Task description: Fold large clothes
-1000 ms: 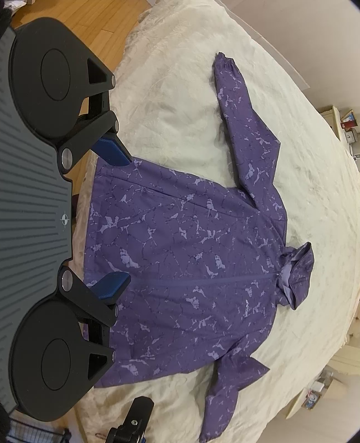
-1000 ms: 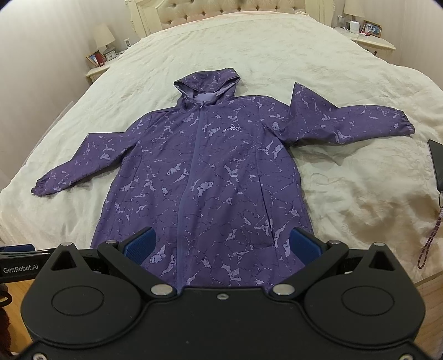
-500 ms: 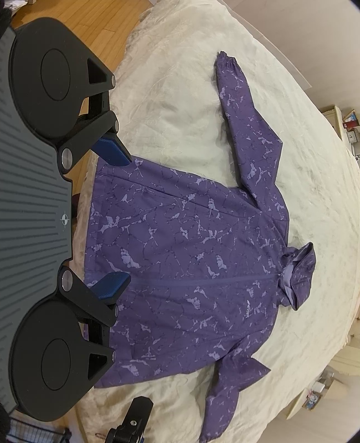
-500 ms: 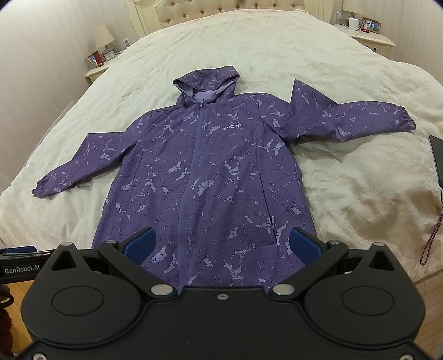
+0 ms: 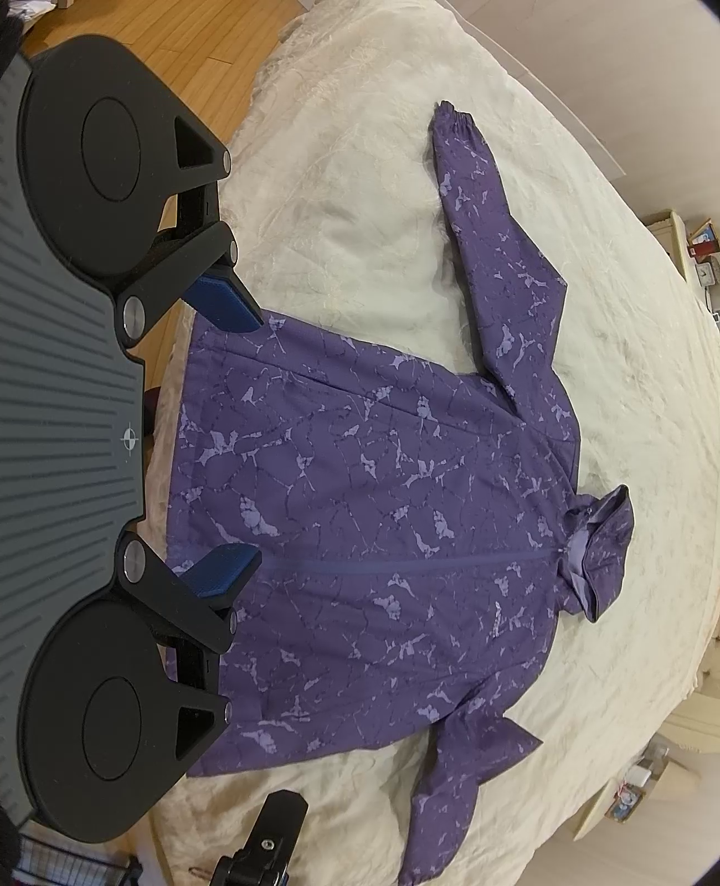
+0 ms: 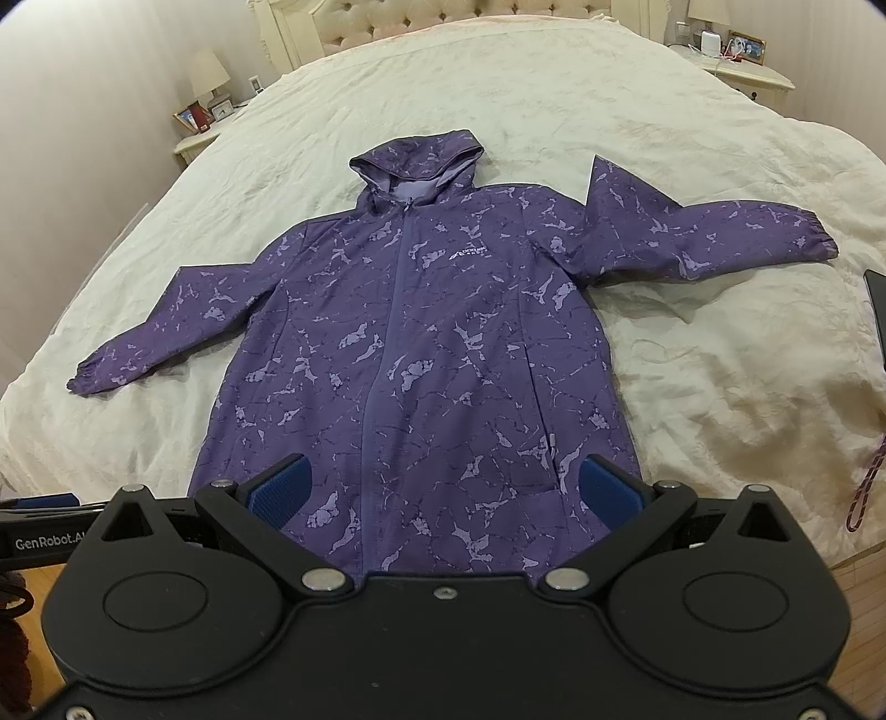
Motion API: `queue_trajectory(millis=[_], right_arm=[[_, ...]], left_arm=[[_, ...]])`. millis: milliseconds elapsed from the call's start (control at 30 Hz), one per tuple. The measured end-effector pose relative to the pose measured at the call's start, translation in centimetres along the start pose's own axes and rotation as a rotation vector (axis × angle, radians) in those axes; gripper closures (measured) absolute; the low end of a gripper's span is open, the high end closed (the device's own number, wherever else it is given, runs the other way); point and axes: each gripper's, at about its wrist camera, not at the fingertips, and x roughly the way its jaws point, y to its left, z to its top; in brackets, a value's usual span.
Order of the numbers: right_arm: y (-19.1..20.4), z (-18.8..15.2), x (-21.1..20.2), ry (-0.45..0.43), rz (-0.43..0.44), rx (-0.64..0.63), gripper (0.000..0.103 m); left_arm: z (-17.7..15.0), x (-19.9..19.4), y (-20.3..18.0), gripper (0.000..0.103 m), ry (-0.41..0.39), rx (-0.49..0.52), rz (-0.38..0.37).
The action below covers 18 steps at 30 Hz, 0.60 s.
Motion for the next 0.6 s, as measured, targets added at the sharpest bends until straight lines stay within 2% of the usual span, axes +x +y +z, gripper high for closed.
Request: queue_trajectory(millis=[333, 600], right_arm=[[-0.3, 0.9, 0.8, 0.009, 0.03, 0.011, 0.001], [0.1, 2.4, 3.3, 0.051, 0.053, 0.015, 0.001]], left_arm=[[0.5, 0.4, -0.1, 0.02, 0.005, -0.001, 0.001], [2.7, 2.3, 1.4, 0.02, 0.008, -0.053, -0.007]])
